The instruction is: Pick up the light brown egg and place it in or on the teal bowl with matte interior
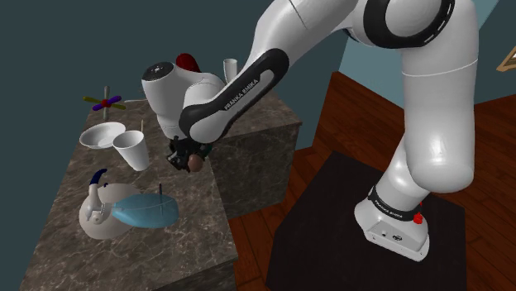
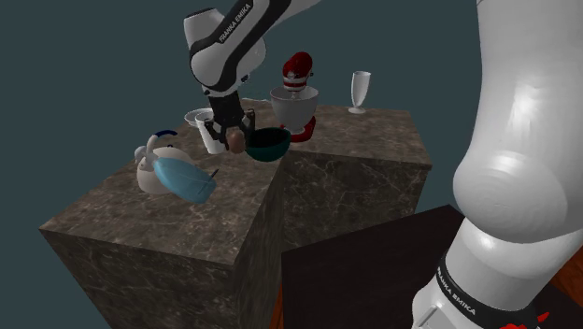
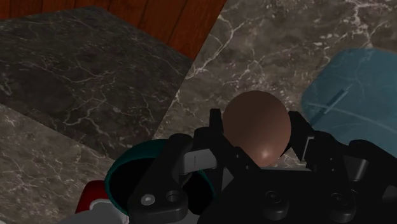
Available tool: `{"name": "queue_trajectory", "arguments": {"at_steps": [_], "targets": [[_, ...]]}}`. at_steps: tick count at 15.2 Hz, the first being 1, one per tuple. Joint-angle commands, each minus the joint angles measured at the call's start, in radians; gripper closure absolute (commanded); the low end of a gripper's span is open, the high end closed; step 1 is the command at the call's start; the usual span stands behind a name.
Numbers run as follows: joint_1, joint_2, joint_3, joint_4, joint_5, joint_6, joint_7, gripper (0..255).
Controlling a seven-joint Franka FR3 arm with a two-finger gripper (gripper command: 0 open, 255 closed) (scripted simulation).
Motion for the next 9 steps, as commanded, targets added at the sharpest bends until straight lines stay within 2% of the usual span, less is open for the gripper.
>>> {"name": "queue_trajectory", "arguments": {"at_steps": [1, 9], "targets": [[-0.017, 0.028, -0.012, 0.048, -0.001, -0.014, -0.038, 255], [-0.075, 0.186, -0.057, 0.313, -0.005, -0.096, -0.197, 255]]}}
